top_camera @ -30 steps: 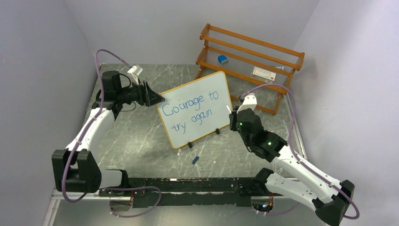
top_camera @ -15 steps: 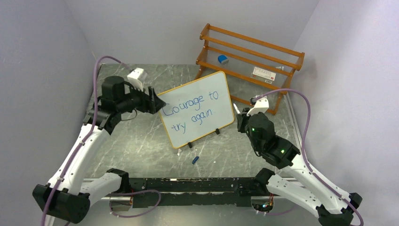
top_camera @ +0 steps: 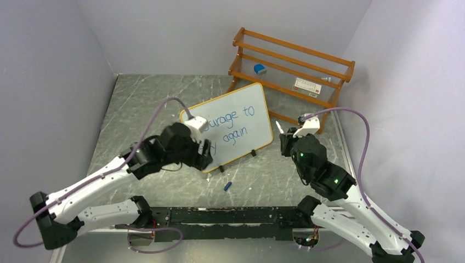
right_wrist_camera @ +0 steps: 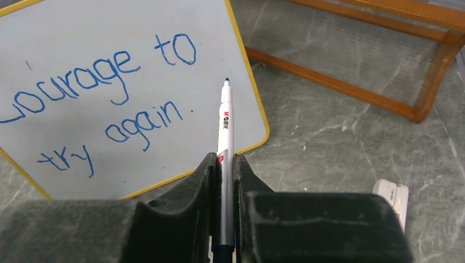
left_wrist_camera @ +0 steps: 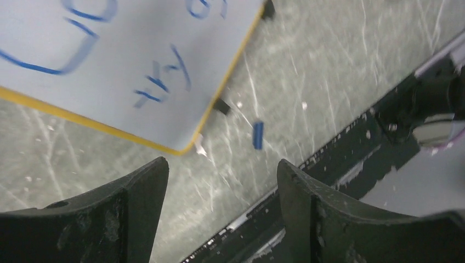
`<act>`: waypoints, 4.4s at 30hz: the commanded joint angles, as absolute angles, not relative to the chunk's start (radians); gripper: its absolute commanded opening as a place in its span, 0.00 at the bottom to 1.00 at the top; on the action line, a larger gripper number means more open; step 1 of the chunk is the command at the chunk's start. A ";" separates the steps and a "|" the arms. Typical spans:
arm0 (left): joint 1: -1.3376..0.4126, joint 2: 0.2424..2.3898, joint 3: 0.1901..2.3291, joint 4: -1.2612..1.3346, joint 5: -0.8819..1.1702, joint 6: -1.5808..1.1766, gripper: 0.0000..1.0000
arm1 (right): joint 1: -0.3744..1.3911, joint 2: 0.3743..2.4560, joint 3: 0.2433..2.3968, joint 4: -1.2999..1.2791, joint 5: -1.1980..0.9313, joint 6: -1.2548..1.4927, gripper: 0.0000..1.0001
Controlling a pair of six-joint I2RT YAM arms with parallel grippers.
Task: Write a sentence on the whiteboard
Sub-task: Write a sentence on the whiteboard, then close the whiteboard marker at the center of the board.
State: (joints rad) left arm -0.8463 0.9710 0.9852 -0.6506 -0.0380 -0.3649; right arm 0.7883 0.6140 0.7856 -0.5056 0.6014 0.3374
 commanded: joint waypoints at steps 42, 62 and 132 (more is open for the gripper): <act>-1.215 1.773 1.162 -0.580 -0.152 -0.430 0.42 | 0.783 0.580 0.790 -0.549 0.683 0.361 0.00; -1.192 1.856 1.131 -0.564 -0.110 -0.427 0.24 | 0.783 0.574 0.789 -0.542 0.681 0.359 0.00; -0.680 1.050 0.805 0.405 -0.059 -1.139 0.05 | 1.087 0.791 0.437 0.734 0.415 0.115 0.00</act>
